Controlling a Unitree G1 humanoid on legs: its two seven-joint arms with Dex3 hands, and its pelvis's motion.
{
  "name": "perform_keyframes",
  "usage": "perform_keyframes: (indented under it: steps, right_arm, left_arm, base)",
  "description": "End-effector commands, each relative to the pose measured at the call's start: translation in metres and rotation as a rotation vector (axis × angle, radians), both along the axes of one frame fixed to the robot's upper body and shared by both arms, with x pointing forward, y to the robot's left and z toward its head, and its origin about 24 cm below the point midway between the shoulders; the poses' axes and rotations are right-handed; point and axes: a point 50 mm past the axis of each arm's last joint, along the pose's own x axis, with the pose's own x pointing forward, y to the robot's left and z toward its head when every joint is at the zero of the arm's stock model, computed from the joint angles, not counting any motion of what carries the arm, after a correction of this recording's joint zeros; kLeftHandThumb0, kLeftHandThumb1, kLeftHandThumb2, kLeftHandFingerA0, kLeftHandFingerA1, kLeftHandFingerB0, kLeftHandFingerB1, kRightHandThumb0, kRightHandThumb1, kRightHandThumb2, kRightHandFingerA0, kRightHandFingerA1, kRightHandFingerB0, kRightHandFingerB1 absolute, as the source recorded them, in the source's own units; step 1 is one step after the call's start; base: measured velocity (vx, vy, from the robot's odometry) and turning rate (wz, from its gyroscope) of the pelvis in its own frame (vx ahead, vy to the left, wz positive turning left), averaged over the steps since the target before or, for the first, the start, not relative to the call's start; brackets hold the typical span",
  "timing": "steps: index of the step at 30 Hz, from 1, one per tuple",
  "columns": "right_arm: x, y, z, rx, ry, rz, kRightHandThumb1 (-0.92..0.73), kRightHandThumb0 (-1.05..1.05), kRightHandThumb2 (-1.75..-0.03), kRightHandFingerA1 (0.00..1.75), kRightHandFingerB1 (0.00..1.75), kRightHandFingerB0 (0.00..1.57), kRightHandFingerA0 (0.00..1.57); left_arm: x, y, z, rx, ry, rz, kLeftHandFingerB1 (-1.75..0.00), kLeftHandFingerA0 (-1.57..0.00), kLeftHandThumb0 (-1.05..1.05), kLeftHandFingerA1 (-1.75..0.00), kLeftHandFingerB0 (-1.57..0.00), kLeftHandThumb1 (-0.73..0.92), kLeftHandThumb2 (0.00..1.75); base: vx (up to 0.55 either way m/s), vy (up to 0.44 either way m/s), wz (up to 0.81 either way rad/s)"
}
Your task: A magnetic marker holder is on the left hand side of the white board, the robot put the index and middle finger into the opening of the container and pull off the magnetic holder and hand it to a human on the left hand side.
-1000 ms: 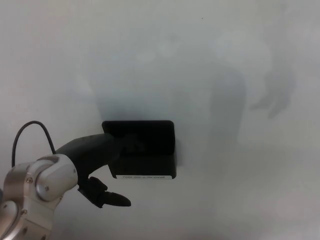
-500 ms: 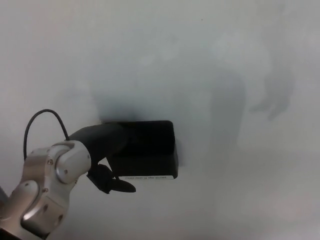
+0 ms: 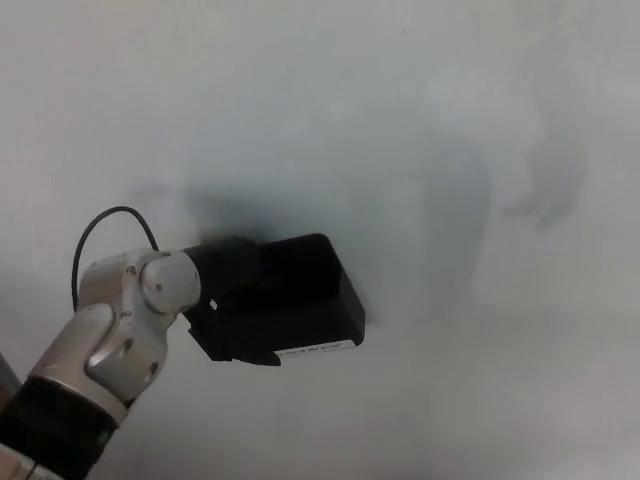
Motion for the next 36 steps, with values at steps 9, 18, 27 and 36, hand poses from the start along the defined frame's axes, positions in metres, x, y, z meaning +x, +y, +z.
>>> perform_keyframes:
  steps: [9,18,27,36]
  right_arm:
    - [0.003,-0.004,0.002,-0.022,-0.004,-0.008,-0.68,-0.7,-0.61,0.51,0.34,0.46,0.75]
    - [0.004,-0.003,0.004,-0.031,-0.018,-0.003,-0.68,-0.72,-0.61,0.53,0.34,0.46,0.74]
    - [0.006,-0.002,0.005,-0.04,-0.015,0.015,-0.71,-0.72,-0.62,0.53,0.34,0.46,0.74]
    - [0.008,0.0,0.006,-0.043,-0.022,0.014,-0.69,-0.72,-0.62,0.55,0.35,0.48,0.74]
  left_arm:
    - [-0.015,0.002,-0.072,0.141,0.029,0.029,-0.7,-1.08,-0.08,-0.87,-0.93,0.61,0.71]
    - [-0.017,0.006,-0.079,0.011,0.055,0.141,-1.27,-0.83,-0.06,-1.64,-0.78,0.57,1.13]
    - [-0.025,0.03,-0.072,-0.658,0.496,0.365,-1.22,-0.85,-0.03,-1.75,-0.76,0.57,1.02]
    - [-0.054,0.022,-0.076,-1.151,0.892,0.262,-1.38,-0.88,-0.03,-1.64,-0.76,0.67,0.91]
  base:
    - [0.02,0.0,0.0]
    - [0.09,0.003,0.02]
    - [0.0,-0.001,0.02]
    - [0.0,0.0,0.02]
